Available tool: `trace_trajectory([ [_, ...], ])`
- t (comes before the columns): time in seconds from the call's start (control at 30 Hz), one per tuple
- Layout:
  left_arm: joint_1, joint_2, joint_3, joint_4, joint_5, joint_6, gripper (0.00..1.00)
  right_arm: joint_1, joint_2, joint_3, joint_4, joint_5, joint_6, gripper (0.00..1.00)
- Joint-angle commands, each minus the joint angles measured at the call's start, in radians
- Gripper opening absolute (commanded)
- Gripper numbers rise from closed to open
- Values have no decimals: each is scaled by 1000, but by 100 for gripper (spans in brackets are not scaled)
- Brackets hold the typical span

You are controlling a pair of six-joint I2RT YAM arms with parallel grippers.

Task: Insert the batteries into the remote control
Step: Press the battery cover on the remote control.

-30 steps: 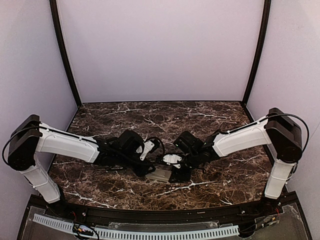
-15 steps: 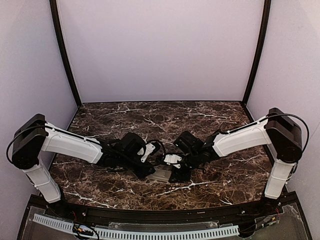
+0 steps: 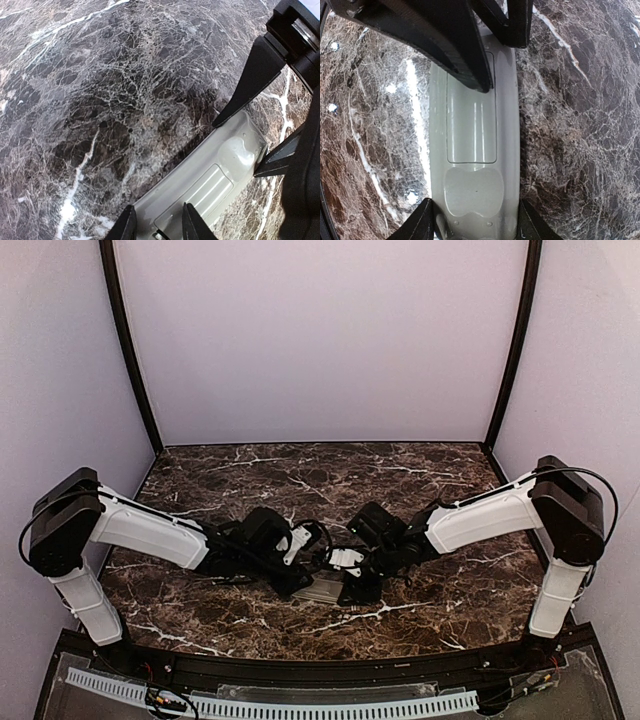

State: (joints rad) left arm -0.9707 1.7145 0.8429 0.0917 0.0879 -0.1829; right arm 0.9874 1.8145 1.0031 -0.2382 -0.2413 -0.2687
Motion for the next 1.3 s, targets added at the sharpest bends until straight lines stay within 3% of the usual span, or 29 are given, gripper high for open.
trace_trajectory([
  [0.0,-5,25,-57,-120,51,34,32,-6,27,-25,-19,29,6,42],
  [0.37,-5,17,-121,-107,75,85,38,-7,25,-24,-19,37,16,47],
  [0.87,42,-97,38,-65,143,171,52,-8,-21,-25,11,62,31,67],
  [1.17,70,-209,77,-163,143,297,77,-11,-124,-57,46,90,44,74],
  [1.27,79,-221,64,-213,154,350,89,-15,-200,-76,72,111,68,87],
])
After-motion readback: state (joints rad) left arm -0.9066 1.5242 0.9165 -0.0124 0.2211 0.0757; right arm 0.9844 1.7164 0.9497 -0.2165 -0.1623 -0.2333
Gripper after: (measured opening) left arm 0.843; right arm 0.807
